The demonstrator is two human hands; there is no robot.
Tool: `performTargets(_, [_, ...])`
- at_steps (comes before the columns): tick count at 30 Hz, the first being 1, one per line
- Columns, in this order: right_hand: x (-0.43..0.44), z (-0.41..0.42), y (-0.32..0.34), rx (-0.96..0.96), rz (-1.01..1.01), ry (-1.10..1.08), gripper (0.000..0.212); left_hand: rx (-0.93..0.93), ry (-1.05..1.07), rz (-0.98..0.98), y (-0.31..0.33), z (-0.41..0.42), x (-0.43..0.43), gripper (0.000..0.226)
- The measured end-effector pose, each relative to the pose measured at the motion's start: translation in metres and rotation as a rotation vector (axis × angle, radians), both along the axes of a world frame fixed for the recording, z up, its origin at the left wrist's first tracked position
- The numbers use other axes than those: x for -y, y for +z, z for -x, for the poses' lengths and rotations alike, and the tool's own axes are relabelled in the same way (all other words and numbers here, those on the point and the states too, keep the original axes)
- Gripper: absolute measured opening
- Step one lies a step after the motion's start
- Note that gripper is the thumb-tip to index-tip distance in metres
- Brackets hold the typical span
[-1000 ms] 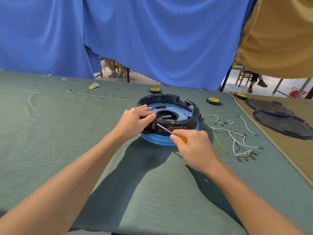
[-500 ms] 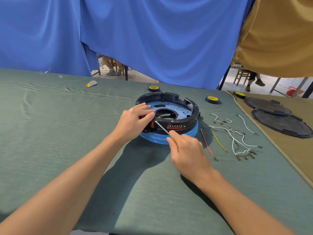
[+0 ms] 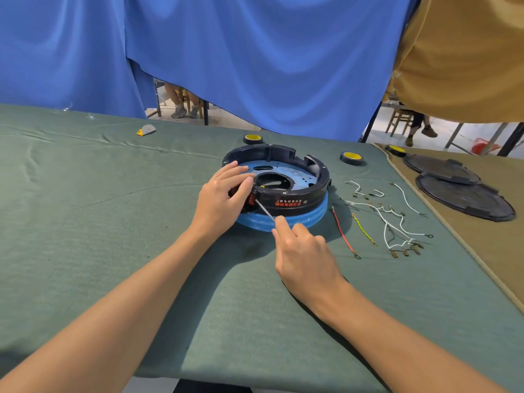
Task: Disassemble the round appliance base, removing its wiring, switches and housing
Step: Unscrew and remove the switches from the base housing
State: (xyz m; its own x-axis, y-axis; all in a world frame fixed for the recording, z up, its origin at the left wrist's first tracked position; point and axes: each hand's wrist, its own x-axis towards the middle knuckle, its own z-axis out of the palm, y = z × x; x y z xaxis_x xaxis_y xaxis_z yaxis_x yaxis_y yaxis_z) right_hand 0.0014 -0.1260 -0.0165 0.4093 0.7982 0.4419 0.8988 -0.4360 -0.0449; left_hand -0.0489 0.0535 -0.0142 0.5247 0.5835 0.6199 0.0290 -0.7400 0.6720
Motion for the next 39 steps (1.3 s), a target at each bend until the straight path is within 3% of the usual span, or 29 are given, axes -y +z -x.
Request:
performTargets(8, [0.005,0.003,0.004,0.194,0.035,-0.055,0.049,-0.016,0.014,0.016,0.003,0.000,0.002,0.023])
performTargets(11, [0.004,0.003,0.007,0.157,0.090,-0.028,0.030,-0.010,0.016,0.025,0.003,0.000,0.003,0.023])
performTargets(12, [0.002,-0.003,0.006,0.059,0.084,0.020,0.011,-0.005,0.016,0.030,0.003,0.000,0.003,0.023])
performTargets(13, [0.001,-0.011,0.009,-0.080,0.052,0.071,0.009,-0.002,0.017,0.032,0.002,0.000,0.003,0.023])
performTargets(16, [-0.001,-0.038,0.021,-0.366,-0.056,0.194,0.036,-0.003,0.027,0.027,0.003,-0.001,0.003,0.023])
performTargets(21, [-0.007,-0.069,0.032,-0.790,-0.066,0.220,0.017,-0.008,0.021,0.037,0.003,-0.001,0.003,0.023])
performTargets(22, [-0.009,-0.071,0.029,-0.793,-0.075,0.219,0.016,-0.009,0.022,0.034,0.003,0.000,0.002,0.023])
performTargets(26, [-0.005,-0.060,0.011,-0.506,-0.154,0.222,0.021,-0.015,0.012,0.019,0.002,0.001,0.001,0.023])
performTargets(31, [0.004,-0.043,0.006,-0.424,-0.317,0.216,0.018,-0.049,-0.023,0.005,0.003,0.004,-0.003,0.026])
performTargets(39, [0.000,-0.015,0.009,-0.139,-0.251,0.119,0.024,-0.062,-0.056,0.004,0.005,0.007,-0.005,0.028])
